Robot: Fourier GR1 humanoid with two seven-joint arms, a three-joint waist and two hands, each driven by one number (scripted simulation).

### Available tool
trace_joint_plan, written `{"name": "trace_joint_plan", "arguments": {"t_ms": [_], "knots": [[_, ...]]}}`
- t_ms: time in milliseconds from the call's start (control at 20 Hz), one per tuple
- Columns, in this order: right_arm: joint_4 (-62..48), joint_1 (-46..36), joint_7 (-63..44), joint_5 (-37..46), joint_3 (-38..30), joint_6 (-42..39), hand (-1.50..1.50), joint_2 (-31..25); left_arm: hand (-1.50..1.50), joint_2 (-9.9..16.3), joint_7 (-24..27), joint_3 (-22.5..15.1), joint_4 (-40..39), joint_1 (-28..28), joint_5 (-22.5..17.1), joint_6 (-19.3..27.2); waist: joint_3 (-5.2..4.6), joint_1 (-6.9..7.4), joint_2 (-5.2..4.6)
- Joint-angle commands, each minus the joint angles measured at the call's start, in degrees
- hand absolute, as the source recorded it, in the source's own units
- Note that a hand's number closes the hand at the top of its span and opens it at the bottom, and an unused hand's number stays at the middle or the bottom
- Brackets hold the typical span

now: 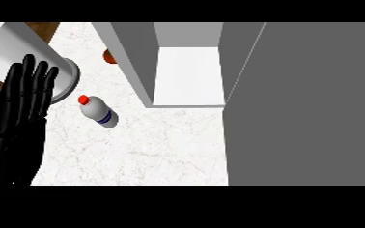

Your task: Pick up the bottled water, place it into the cabinet and close the cabinet

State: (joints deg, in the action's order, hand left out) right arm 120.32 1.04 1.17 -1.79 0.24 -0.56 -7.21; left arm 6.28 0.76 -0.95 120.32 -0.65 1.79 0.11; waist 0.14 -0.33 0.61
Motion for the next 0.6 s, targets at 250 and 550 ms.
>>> {"name": "trace_joint_plan", "arguments": {"t_ms": [250,550], "knots": [[9.1,6.7,0.3,-3.4,1.6,-1.9,-1.50,1.7,-1.50,-1.4,-3.1,9.9,-4.4,-5.5,9.0,12.7,-0.11,-0.61,-0.51],[14.8,15.6,-15.0,-8.2,7.7,-3.2,-1.50,1.4,-1.50,-6.2,-16.9,4.7,-1.5,-2.4,6.6,17.7,-0.13,-0.16,-0.41]]}}
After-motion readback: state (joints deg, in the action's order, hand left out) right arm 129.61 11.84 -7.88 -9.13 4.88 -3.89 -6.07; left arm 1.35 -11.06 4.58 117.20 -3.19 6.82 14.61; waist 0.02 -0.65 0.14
